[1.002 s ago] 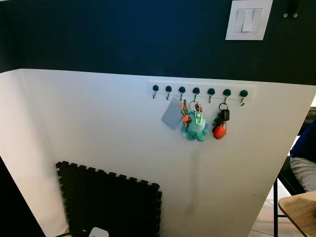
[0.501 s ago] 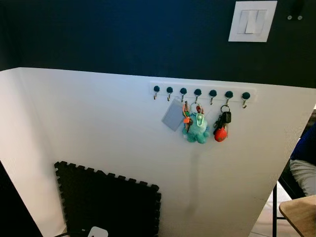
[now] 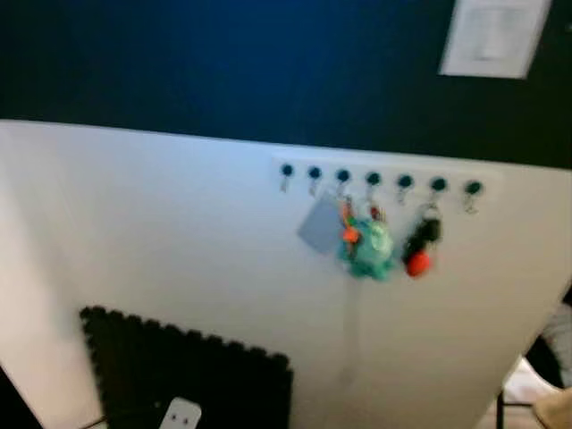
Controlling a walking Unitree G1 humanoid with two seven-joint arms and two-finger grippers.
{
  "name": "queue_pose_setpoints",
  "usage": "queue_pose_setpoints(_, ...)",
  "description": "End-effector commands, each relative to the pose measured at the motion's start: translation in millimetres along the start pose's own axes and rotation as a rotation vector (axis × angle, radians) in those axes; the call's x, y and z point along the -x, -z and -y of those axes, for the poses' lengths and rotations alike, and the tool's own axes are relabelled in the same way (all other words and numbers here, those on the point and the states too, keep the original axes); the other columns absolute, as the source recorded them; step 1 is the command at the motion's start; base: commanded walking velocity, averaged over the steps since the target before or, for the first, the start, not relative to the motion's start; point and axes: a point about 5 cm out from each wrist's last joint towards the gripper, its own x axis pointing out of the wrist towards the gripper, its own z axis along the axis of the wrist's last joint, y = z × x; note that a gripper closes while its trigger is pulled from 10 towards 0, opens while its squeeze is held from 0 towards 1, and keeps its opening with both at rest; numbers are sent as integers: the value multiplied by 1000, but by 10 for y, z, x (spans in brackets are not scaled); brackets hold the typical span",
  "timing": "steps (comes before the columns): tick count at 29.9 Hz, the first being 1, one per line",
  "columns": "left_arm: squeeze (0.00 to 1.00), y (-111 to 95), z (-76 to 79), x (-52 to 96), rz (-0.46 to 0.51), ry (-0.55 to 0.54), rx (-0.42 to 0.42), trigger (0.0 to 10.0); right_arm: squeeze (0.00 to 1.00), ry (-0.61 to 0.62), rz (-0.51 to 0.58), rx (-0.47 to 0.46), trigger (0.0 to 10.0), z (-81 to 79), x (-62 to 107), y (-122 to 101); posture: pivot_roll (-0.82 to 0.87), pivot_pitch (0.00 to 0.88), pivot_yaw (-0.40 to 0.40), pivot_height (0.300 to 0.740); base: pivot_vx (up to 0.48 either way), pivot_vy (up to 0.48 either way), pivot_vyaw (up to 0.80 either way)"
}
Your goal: Hang keys on a hook
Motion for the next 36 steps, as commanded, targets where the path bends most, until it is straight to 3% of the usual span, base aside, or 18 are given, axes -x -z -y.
queue_pose_setpoints(1, 0, -1, -19, 1, -1, -7, 6, 10000, 0, -9, -11, -4, 10000, -40, -2, 37, 64, 0, 11, 740, 0, 0, 0)
queue_pose_setpoints(22, 0, -74, -48, 3, 54, -26, -49, 10000, 0, -21, 2, -21, 10000, -107, -20, 27, 65, 0, 24, 740, 0, 0, 0)
queue_pose_setpoints(36, 0, -89, -31, -7, 61, -24, -58, 10000, 0, -21, 7, -21, 10000, -101, -13, 34, 58, 0, 27, 740, 0, 0, -749)
